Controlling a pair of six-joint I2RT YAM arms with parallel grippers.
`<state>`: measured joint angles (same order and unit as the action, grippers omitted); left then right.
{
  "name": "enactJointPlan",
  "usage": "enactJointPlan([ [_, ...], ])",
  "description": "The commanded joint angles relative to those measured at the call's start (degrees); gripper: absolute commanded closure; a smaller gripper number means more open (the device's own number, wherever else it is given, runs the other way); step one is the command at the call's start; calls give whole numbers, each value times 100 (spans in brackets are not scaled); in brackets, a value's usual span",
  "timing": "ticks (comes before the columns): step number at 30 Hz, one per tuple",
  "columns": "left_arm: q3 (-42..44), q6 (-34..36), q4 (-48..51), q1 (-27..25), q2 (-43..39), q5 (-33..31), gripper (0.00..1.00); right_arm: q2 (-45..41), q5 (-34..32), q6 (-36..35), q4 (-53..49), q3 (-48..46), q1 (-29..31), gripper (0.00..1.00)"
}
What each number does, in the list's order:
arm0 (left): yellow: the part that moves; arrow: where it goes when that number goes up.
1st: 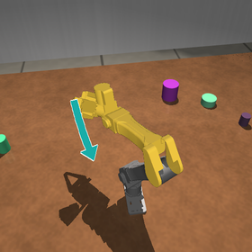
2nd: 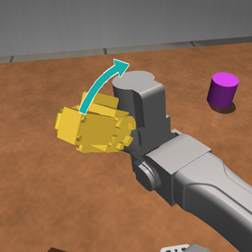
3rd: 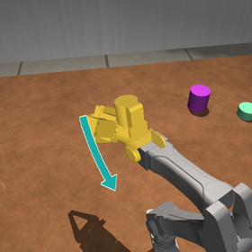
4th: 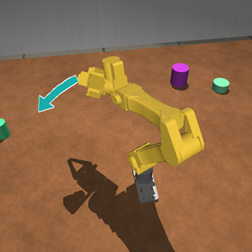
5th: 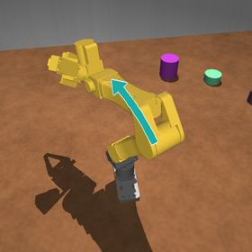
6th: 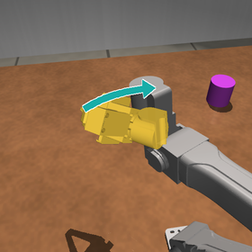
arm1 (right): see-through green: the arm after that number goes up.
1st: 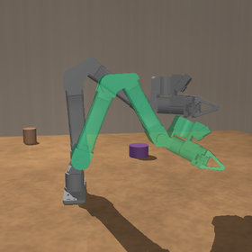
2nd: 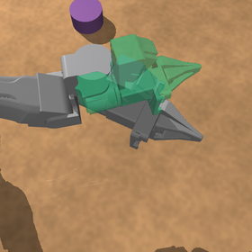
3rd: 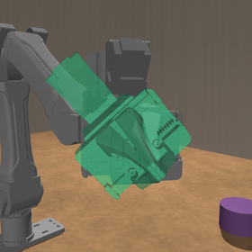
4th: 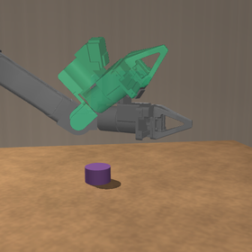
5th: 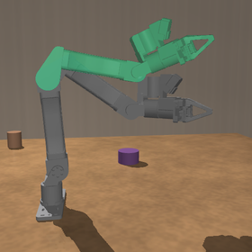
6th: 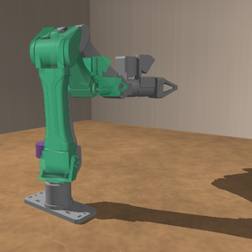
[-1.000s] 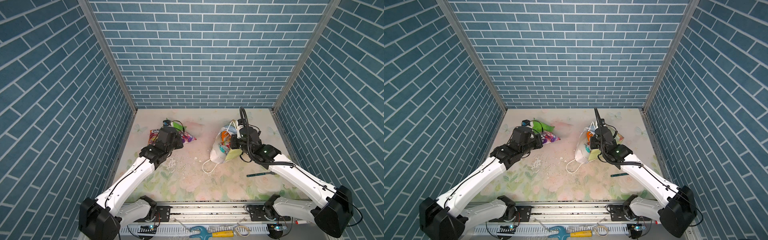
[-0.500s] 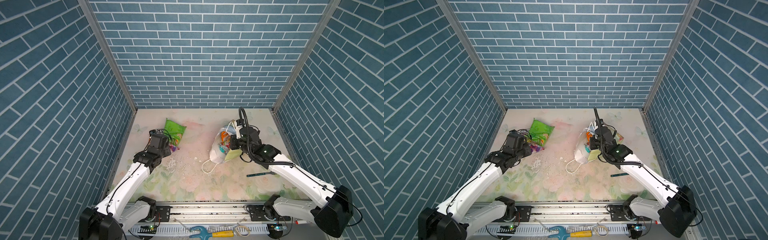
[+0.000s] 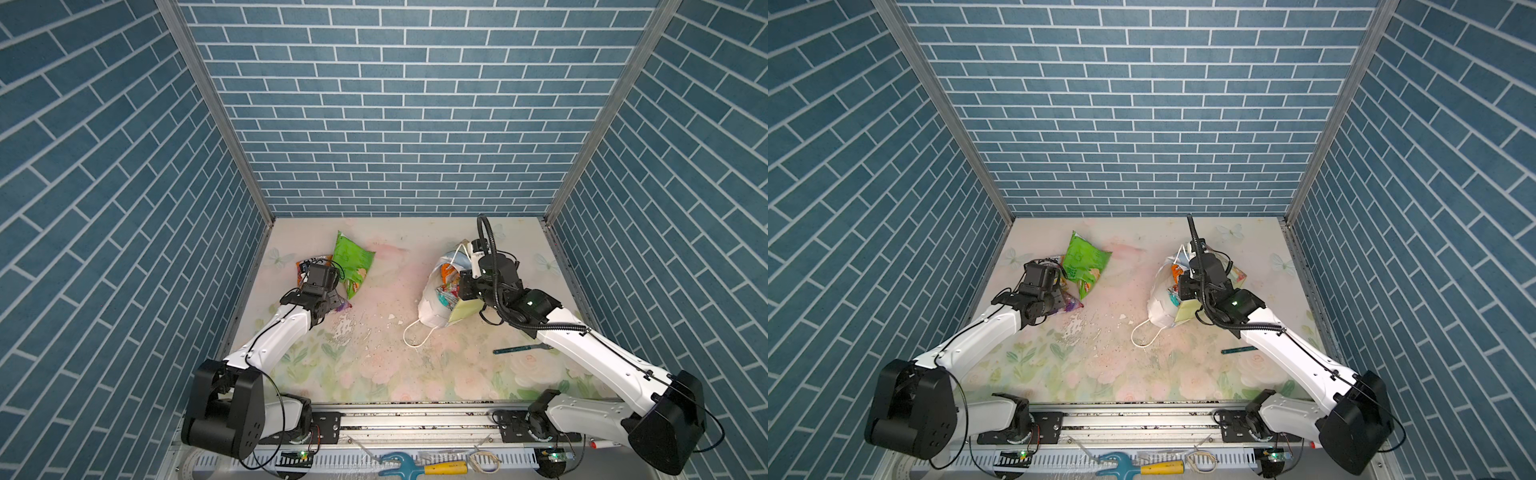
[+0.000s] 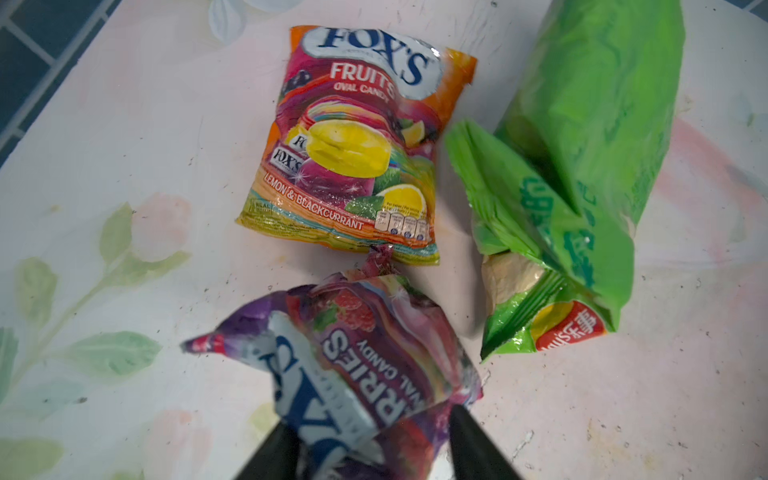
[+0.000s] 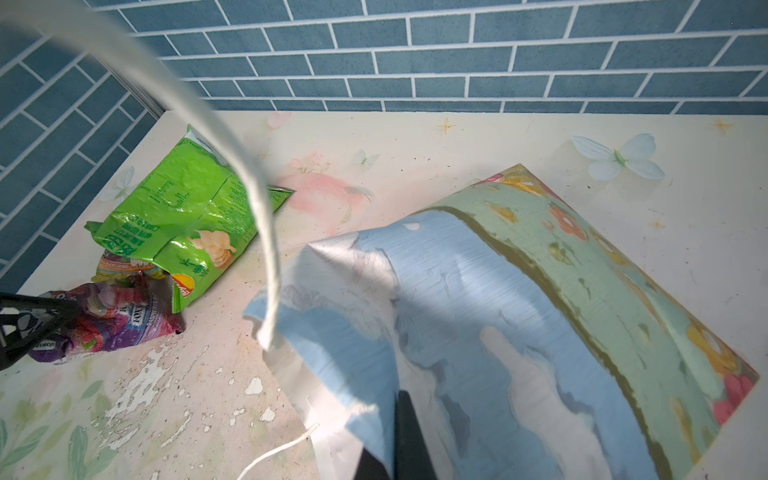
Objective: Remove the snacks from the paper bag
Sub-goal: 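Carry the purple bag beside the FOX'S Fruits bag and release it, then move the empty left gripper back to the paper bag's opening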
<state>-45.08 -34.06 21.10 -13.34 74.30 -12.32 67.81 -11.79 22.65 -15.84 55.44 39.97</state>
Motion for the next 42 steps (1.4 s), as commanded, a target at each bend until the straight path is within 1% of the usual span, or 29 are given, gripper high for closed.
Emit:
enactJointPlan([
  [1,-288,180,-308,25,-38,296,12,84,-43,78,5,44,5,100],
  [3,-300,212,-348,17,-176,449,1,92,-103,21,-68,82,5,100],
  [13,-317,269,-474,-220,-1162,612,0,114,-341,-163,-244,77,3,100],
  [17,-155,413,-822,-712,-1560,380,0,175,-313,-387,-556,282,3,100],
  [22,253,291,-1482,-1269,-1904,464,0,163,-478,-394,-829,346,3,100],
  [26,622,217,-2066,-1733,-1956,560,0,89,-516,-392,-1079,403,6,100],
  [30,758,211,-2213,-2132,-1845,545,0,-3,-611,-462,-1178,389,2,100],
  [33,895,87,-2380,-2330,-1771,598,1,-23,-677,-481,-1228,404,3,100],
  [36,1077,-13,-2734,-2528,-1729,799,2,-21,-737,-433,-1267,400,8,100],
  [42,1171,-55,-3047,-2968,-1592,804,3,61,-729,-298,-1336,517,2,100],
])
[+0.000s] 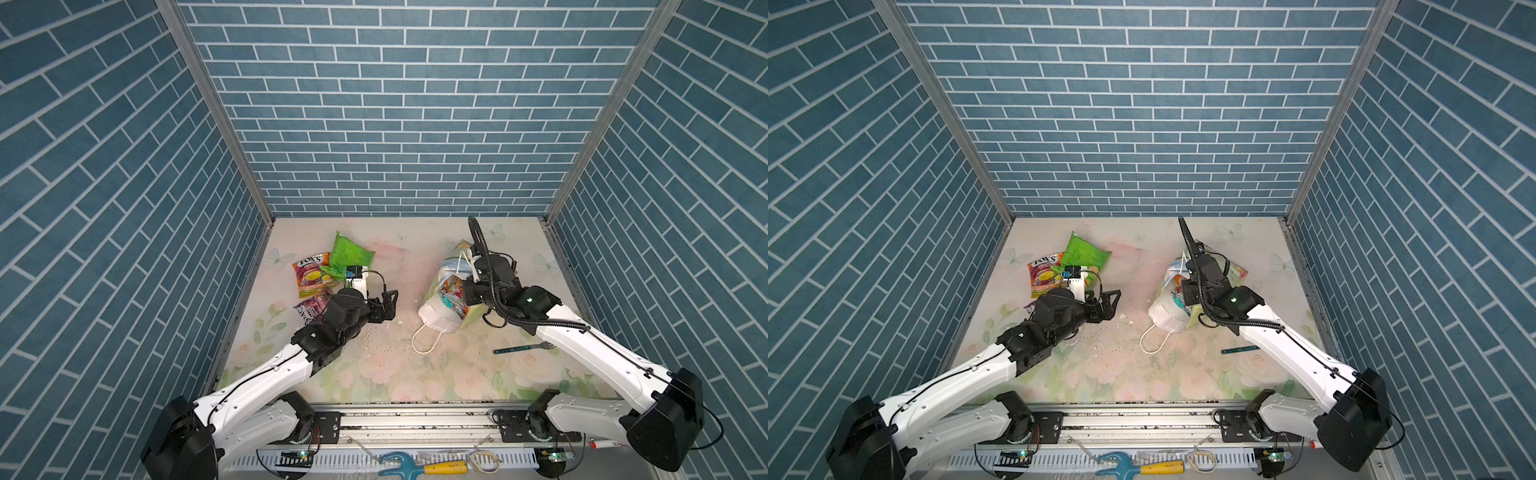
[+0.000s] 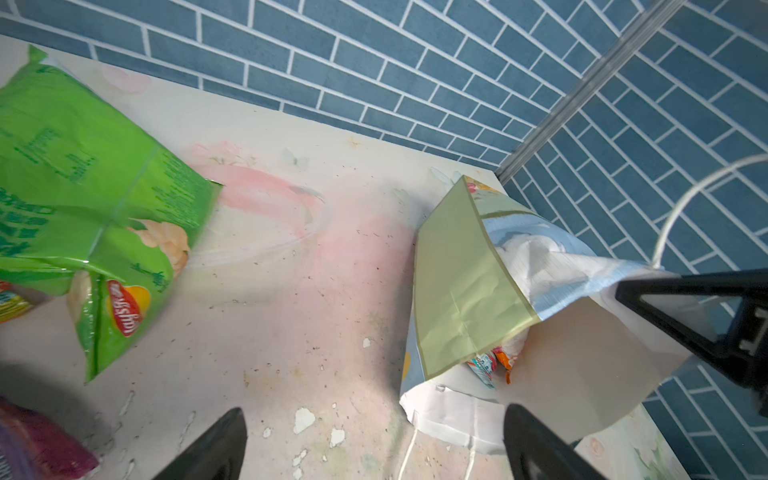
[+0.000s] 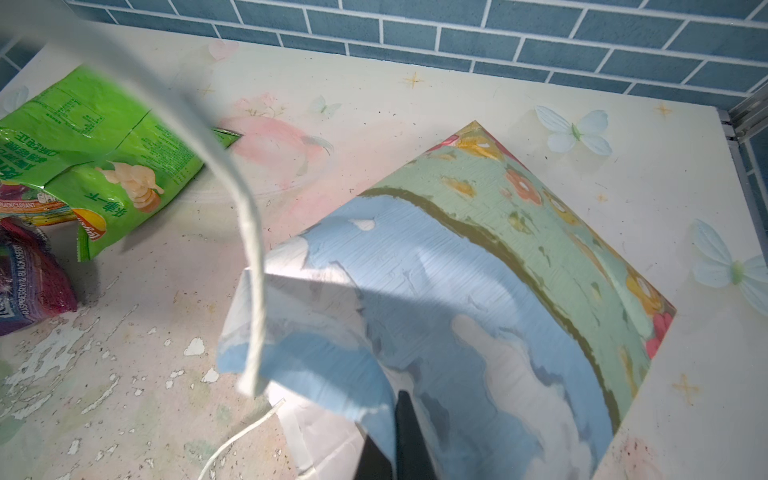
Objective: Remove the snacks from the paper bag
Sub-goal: 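Move the empty left gripper back to the paper bag's opening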
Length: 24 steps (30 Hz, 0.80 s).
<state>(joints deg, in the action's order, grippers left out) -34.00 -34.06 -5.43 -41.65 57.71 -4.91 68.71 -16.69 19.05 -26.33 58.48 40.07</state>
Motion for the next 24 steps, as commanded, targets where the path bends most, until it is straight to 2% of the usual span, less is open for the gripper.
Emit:
enactJointPlan([
  [1,56,-56,-483,-187,124,104,4,-24,-234,94,-286,232,-7,100],
  [8,-5,31,-1102,-499,617,173,6,-8,-120,245,-207,300,-4,100],
  [18,-141,-84,-2010,-721,1410,363,36,142,-10,299,-83,384,-7,100],
  [24,-407,-276,-2265,-851,1961,564,42,180,82,396,32,432,-10,100],
])
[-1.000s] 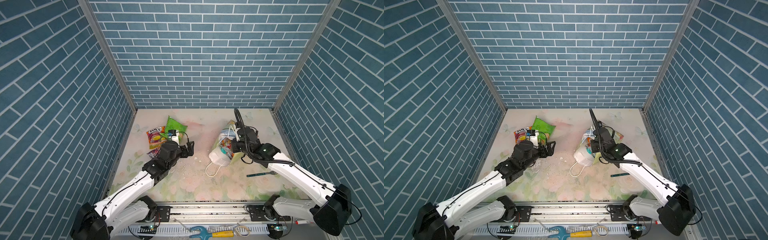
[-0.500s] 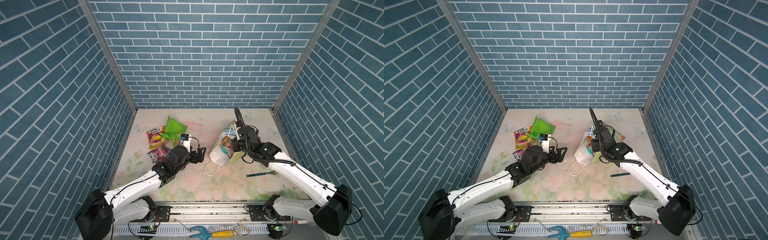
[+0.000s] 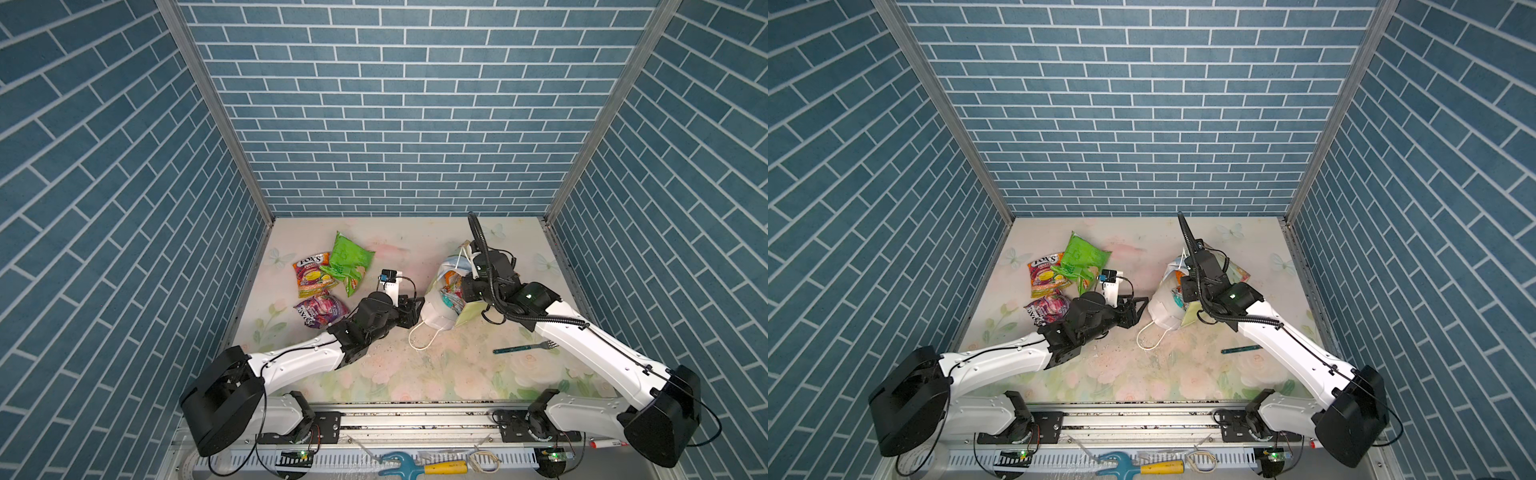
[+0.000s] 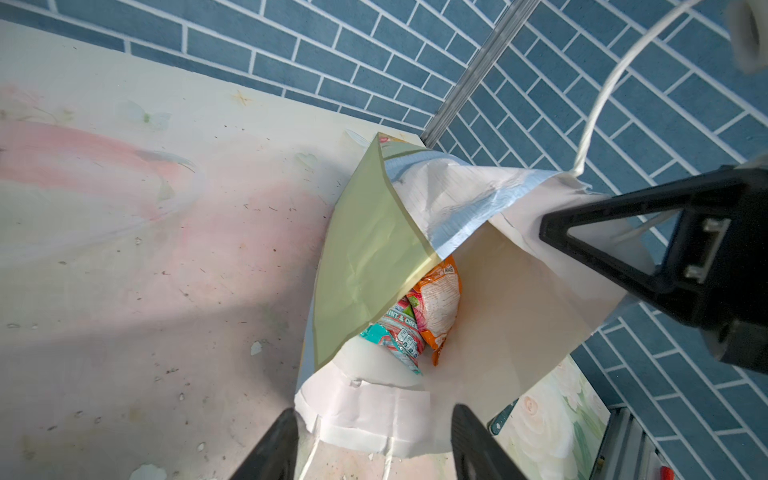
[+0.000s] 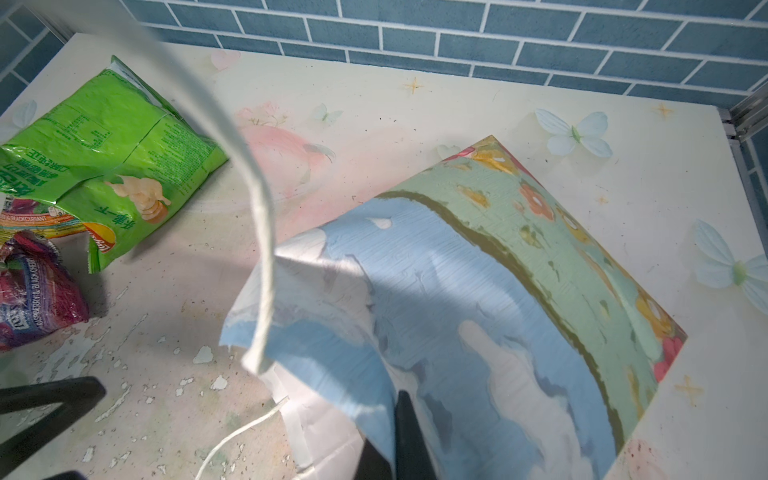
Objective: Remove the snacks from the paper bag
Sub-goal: 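Move the empty left gripper back to the paper bag's opening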
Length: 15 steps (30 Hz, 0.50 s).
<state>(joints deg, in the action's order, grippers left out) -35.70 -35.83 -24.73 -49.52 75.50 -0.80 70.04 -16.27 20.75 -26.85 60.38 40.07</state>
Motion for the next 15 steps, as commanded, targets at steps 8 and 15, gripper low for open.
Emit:
enactJointPlan([
  [8,-404,-66,-1003,-132,981,358,48,14,88,383,154,220,-6,100],
  [15,-873,-105,-1250,-142,1463,602,48,-163,223,556,267,145,-9,100],
])
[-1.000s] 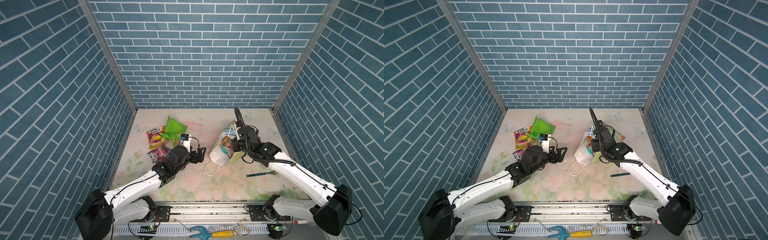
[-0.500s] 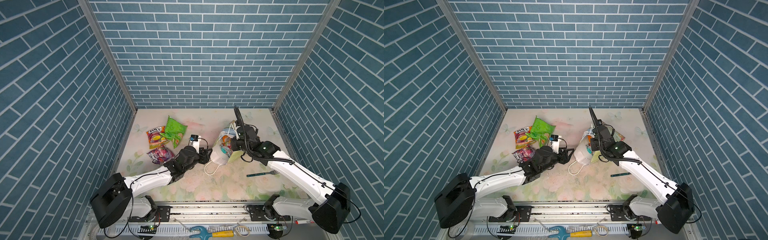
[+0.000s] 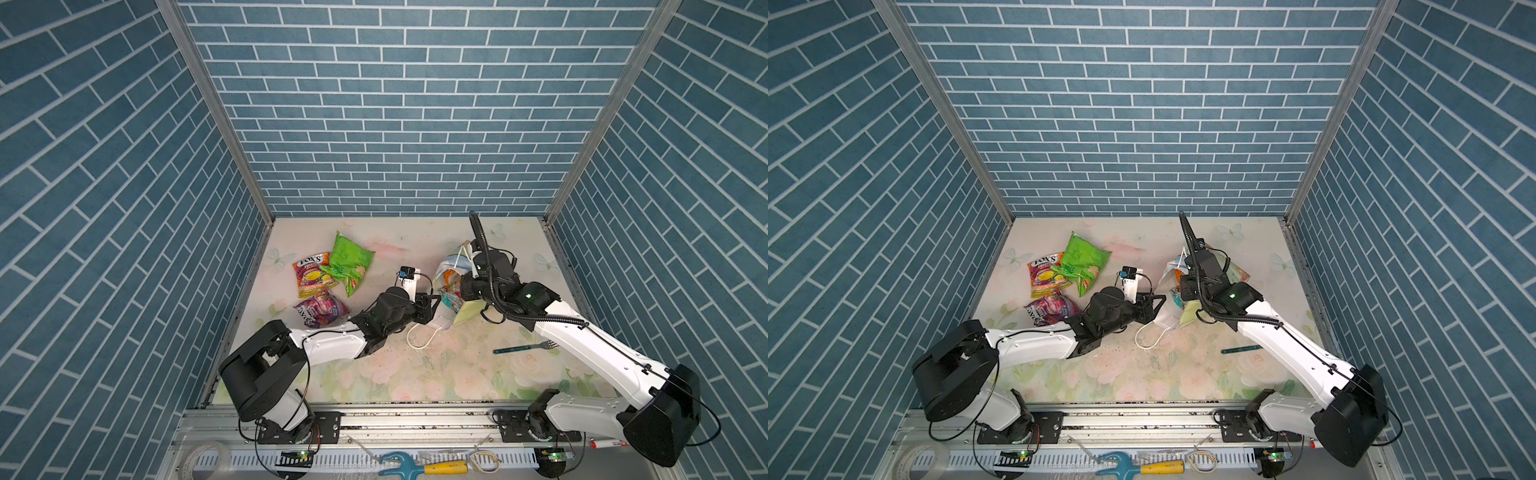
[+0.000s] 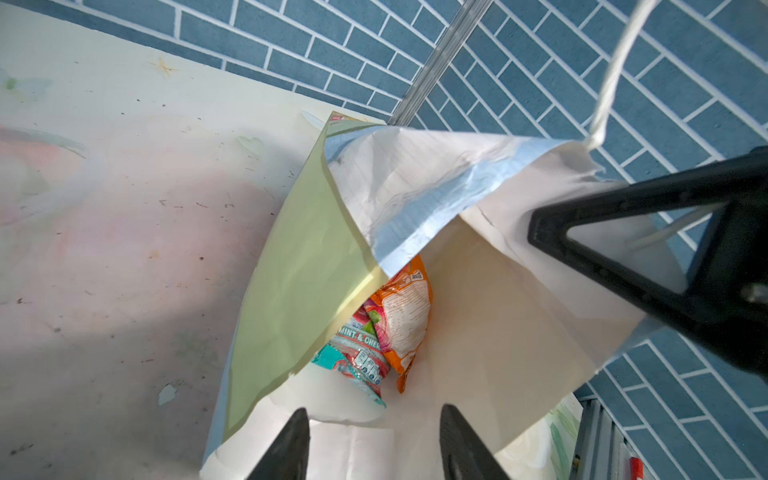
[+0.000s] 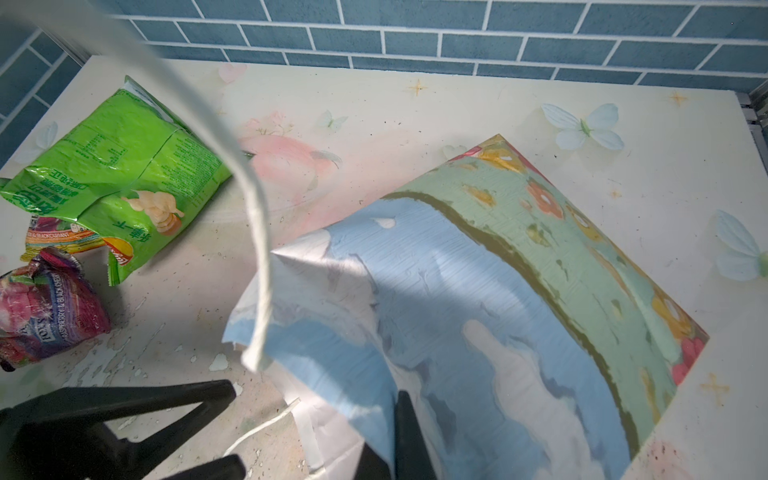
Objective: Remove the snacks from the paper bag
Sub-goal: 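Move the empty left gripper back to the paper bag's opening, then reach the left gripper down into the paper bag toward the orange packets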
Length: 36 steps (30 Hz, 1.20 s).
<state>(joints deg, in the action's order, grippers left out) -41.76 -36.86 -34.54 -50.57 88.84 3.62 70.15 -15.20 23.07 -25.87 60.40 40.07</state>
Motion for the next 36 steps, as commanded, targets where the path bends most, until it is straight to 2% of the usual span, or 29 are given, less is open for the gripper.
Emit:
enactJointPlan([
  [1,-334,23,-247,-40,195,188,48,-185,122,342,169,122,-8,100],
  [9,-783,312,-68,-30,576,59,46,-321,105,407,165,14,-5,100],
  [14,-1006,519,132,-23,731,-229,45,-387,81,379,101,26,-1,100],
  [18,-1209,567,346,9,893,-342,39,-399,44,347,82,28,-7,100],
  [27,-1401,719,445,147,1117,-629,19,-419,74,339,65,34,-4,100],
  [36,-1604,747,343,310,1310,-505,15,-365,123,295,15,68,-8,100],
])
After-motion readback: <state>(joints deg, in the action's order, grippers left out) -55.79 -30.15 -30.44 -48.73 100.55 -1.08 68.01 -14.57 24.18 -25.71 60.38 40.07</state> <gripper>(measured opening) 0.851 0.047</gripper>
